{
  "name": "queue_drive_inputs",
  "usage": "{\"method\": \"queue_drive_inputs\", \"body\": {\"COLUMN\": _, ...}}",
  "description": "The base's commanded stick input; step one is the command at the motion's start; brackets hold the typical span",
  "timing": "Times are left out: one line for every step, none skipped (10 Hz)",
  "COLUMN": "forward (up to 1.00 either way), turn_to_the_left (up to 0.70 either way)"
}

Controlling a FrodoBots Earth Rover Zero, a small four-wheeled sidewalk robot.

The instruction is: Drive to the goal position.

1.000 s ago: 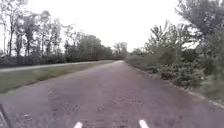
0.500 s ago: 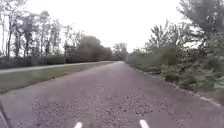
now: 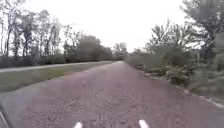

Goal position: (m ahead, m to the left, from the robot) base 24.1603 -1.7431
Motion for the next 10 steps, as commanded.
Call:
{"method": "queue_drive_inputs", "body": {"forward": 0.70, "turn_to_the_left": 0.00}}
{"method": "queue_drive_inputs", "body": {"forward": 0.70, "turn_to_the_left": 0.00}}
{"method": "queue_drive_inputs", "body": {"forward": 0.70, "turn_to_the_left": 0.00}}
{"method": "queue_drive_inputs", "body": {"forward": 0.70, "turn_to_the_left": 0.00}}
{"method": "queue_drive_inputs", "body": {"forward": 0.70, "turn_to_the_left": 0.00}}
{"method": "queue_drive_inputs", "body": {"forward": 0.70, "turn_to_the_left": 0.00}}
{"method": "queue_drive_inputs", "body": {"forward": 0.70, "turn_to_the_left": 0.00}}
{"method": "queue_drive_inputs", "body": {"forward": 0.70, "turn_to_the_left": 0.00}}
{"method": "queue_drive_inputs", "body": {"forward": 0.70, "turn_to_the_left": 0.00}}
{"method": "queue_drive_inputs", "body": {"forward": 0.70, "turn_to_the_left": 0.00}}
